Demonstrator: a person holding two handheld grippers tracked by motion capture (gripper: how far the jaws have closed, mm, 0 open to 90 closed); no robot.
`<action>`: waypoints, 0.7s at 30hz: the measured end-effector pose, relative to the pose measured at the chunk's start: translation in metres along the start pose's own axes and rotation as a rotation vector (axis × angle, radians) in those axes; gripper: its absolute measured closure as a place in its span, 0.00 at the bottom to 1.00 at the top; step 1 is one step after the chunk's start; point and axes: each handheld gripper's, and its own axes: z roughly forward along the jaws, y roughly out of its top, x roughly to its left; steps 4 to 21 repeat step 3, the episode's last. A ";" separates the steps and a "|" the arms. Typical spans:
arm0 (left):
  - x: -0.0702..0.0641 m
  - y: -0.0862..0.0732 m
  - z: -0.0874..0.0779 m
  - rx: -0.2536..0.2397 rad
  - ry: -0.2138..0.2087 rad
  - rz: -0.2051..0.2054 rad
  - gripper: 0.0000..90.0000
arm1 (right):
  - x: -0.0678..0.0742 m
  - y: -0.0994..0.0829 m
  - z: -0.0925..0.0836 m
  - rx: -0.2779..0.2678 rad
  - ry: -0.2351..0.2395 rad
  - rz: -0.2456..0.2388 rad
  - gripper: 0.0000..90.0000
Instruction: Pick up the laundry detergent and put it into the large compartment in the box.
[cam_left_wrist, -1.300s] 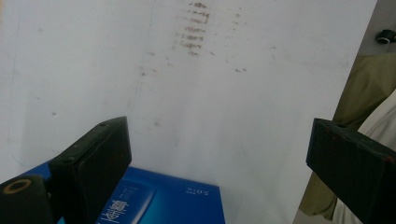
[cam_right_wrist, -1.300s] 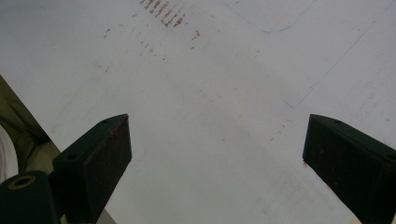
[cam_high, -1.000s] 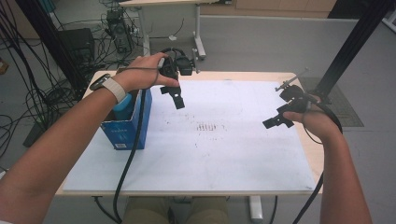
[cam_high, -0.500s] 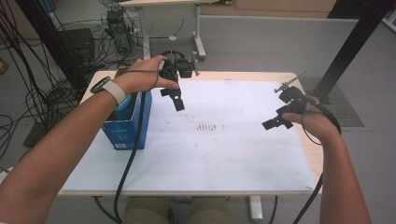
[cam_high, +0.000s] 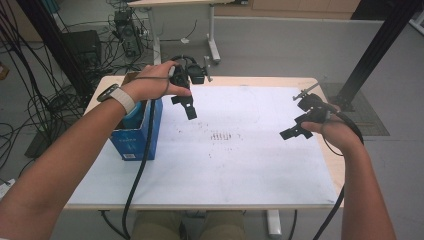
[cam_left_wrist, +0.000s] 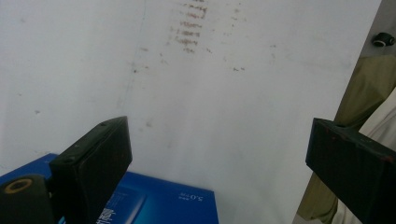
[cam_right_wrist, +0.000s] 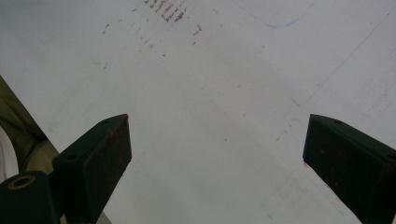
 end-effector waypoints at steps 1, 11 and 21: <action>0.000 0.000 0.000 -0.002 0.001 -0.004 0.08 | 0.000 0.000 0.000 0.001 0.000 0.001 0.09; -0.001 0.000 0.001 -0.004 0.001 -0.006 0.08 | 0.000 -0.001 -0.001 0.001 -0.002 0.002 0.08; -0.001 0.000 0.001 -0.004 0.001 -0.006 0.08 | 0.000 -0.001 -0.001 0.001 -0.002 0.002 0.08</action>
